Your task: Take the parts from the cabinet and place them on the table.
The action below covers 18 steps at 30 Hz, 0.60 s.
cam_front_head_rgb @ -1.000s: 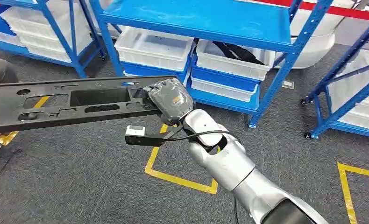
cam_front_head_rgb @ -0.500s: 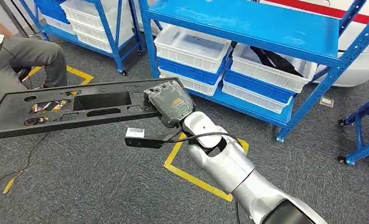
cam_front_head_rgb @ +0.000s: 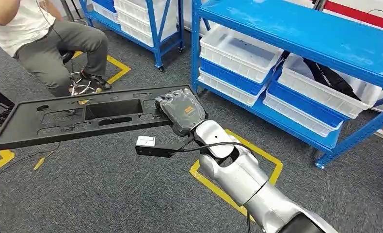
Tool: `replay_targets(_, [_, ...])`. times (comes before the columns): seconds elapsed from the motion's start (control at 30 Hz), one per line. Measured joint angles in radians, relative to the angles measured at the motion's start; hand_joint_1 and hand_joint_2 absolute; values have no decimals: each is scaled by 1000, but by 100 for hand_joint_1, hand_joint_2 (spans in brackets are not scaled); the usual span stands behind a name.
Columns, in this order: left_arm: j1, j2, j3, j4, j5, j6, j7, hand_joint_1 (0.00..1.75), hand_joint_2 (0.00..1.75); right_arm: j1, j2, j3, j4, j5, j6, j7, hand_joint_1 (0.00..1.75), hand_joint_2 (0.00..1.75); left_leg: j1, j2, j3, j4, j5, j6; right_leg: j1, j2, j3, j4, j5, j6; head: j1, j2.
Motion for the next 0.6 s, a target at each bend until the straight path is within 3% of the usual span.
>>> replay_targets(0.03, [0,-1,0,0,-1,0,1,0,175,0,0,0,-2,2,0,0,175,175,-2,-7,-3,2,1,-6,0,24,5,-22,6,-7,-1,0])
replay_targets(0.07, [0,0,0,0,-2,-1,1,0,175,1,0,0,-5,3,0,1,175,175,-5,-16,-7,3,2,-14,4,11,11,-27,13,-15,0,0])
replay_targets(0.13, [3,-1,0,0,-6,-1,2,0,175,2,0,0,-5,9,0,3,175,175,1,-24,-9,-4,8,-27,15,4,9,-21,15,-23,0,0])
replay_targets(0.17, [4,0,0,0,-6,-1,3,0,175,2,2,0,-6,11,0,3,175,175,1,-31,-11,-5,10,-34,6,-7,13,-26,21,-32,0,0])
replay_targets(0.2, [5,3,0,0,-7,-1,3,0,175,2,4,0,-8,12,0,6,175,175,5,-7,-17,8,0,-35,-8,-19,15,-33,27,-41,-2,0])
replay_targets(0.23, [4,2,0,0,-8,-2,4,0,175,2,6,-1,-10,14,0,6,175,175,-2,41,-37,55,-34,-37,-6,-26,16,-35,27,-55,-8,0])
replay_targets(0.27, [2,3,0,0,-8,-2,4,0,175,2,6,-1,-12,16,0,6,175,175,-1,63,-70,125,-74,-40,-1,-36,16,-35,26,-61,-10,0])
replay_targets(0.33, [1,3,0,0,-10,-2,3,0,175,5,6,-2,-13,19,3,6,175,175,0,81,-146,285,-142,-45,8,-57,16,-34,23,-65,-9,0])
replay_targets(0.37, [2,3,0,0,-11,-2,4,0,175,7,6,-2,-13,21,8,6,175,175,1,84,-162,321,-146,-46,11,-68,16,-34,22,-66,-10,0])
replay_targets(0.4, [2,3,0,0,-11,-2,4,0,175,9,6,-2,-13,23,11,6,175,175,1,85,-153,306,-130,-45,14,-78,16,-34,21,-66,-9,0])
replay_targets(0.47, [2,5,0,0,-14,-2,3,0,175,10,6,-2,-13,27,12,6,175,175,0,97,-72,159,-57,-36,18,-95,18,-34,19,-68,-9,0])
replay_targets(0.5, [1,6,0,0,-14,-2,3,0,175,9,8,-2,-15,28,12,6,175,175,-6,126,-14,61,-21,-26,21,-102,21,-34,18,-68,-10,0])
replay_targets(0.53, [-2,8,0,-1,-14,-2,3,0,175,8,11,-5,-18,30,12,6,175,175,-20,173,9,17,-29,-13,27,-109,21,-34,15,-64,-8,0])
replay_targets(0.57, [-3,10,0,-1,-15,-2,3,0,175,6,10,-6,-18,30,12,6,175,175,-23,156,8,15,-22,-6,34,-115,19,-33,14,-61,-5,0])
replay_targets(0.6, [-3,9,1,-1,-15,-2,3,0,175,7,11,-7,-19,30,12,6,175,175,-25,148,5,16,-22,-5,33,-123,20,-33,12,-57,-12,0])
